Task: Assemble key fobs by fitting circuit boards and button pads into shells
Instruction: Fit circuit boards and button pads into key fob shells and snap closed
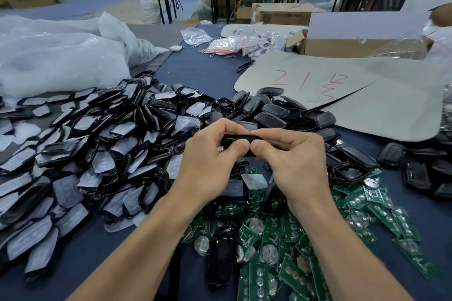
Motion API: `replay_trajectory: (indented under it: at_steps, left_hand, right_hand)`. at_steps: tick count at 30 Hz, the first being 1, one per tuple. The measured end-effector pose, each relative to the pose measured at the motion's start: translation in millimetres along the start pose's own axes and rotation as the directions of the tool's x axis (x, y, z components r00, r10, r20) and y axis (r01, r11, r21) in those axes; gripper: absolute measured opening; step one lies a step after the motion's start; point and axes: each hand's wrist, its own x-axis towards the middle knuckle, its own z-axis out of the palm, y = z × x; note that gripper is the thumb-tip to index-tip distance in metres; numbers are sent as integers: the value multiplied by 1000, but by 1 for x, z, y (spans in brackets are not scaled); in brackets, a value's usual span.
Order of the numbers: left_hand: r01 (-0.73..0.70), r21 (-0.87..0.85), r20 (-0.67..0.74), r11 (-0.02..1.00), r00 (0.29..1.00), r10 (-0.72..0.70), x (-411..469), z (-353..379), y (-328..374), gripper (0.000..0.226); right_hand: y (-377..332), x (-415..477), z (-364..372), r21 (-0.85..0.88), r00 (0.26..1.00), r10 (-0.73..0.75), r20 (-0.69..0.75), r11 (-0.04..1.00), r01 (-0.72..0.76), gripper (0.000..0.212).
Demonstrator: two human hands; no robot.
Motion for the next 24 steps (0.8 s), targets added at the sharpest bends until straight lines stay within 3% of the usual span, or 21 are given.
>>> replay_trajectory:
  at_steps: [7,13,18,24]
  left_hand:
    - [50,-39,28,998,998,-49,-1,1,1,33]
    - [76,-118,21,990,997,-74,0,-1,4,26]
    - [184,-294,65,938,983,-172,0,4,3,31]
    - [116,-260,80,959,992,-99,-2,8,4,23]
  right_hand:
    - [3,-2,3,-8,999,50,-19,999,-50,22]
    - [0,-3,3,-2,998,59,-15,998,-59,21]
    - [-5,-2,-1,42,999,34,-10,999,-34,22]
    - [-4,-3,-2,10,998,54,-36,999,-54,21]
